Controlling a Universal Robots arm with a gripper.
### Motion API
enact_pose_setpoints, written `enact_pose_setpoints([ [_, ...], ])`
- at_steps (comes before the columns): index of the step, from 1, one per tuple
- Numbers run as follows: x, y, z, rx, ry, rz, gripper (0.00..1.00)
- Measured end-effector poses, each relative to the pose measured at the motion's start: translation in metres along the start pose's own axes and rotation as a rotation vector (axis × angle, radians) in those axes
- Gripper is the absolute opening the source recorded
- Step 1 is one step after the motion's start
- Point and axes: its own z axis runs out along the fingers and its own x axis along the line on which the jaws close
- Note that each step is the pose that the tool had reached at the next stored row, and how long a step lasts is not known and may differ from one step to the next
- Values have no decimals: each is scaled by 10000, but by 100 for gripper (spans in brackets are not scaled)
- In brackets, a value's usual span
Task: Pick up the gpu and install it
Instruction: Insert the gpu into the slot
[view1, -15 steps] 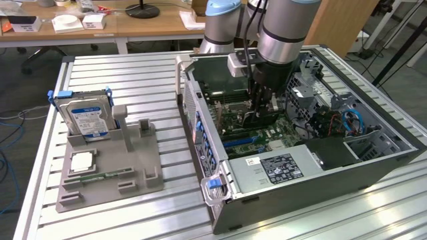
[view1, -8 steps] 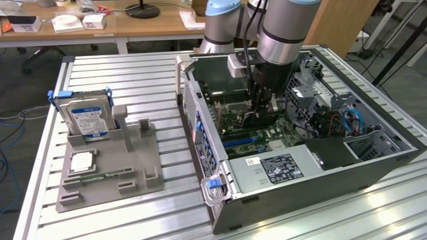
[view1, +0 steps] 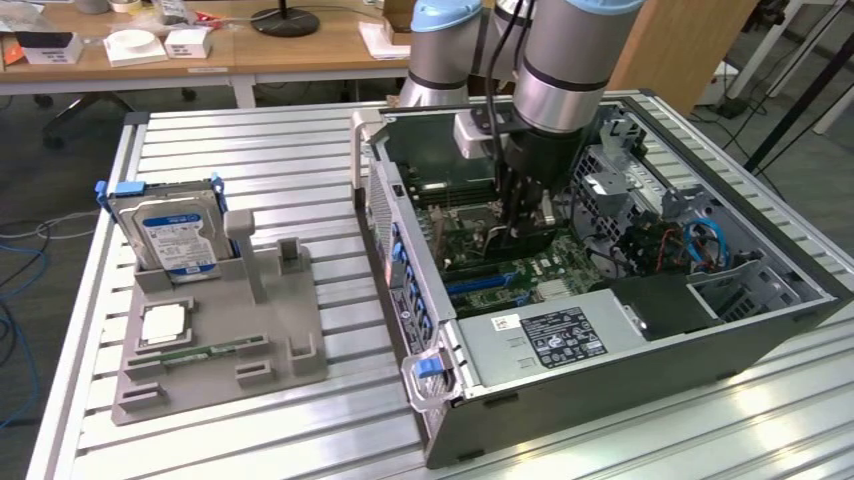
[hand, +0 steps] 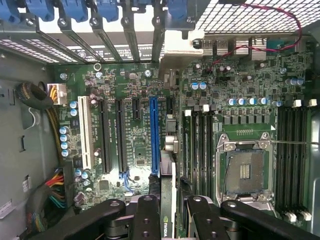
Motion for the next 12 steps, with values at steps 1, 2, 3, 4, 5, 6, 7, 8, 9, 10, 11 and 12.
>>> enact_pose_setpoints([
  [1,1,1,11,0,2,-1,26],
  [2,3,2,25,0,2,-2,26],
  [3,4,4,40,0,2,0,26],
  [4,5,6,58,0,2,0,26],
  [5,7,9,75,0,2,1,26],
  [6,9,10,91,0,2,0,26],
  [7,10,11,106,0,3,-1,26],
  [8,12,12,117,-1,2,-1,26],
  [9,14,14,123,-1,3,-1,26],
  [10,15,14,124,-1,5,0,26],
  [11,16,14,124,-1,12,0,26],
  [12,16,14,124,-1,12,0,26],
])
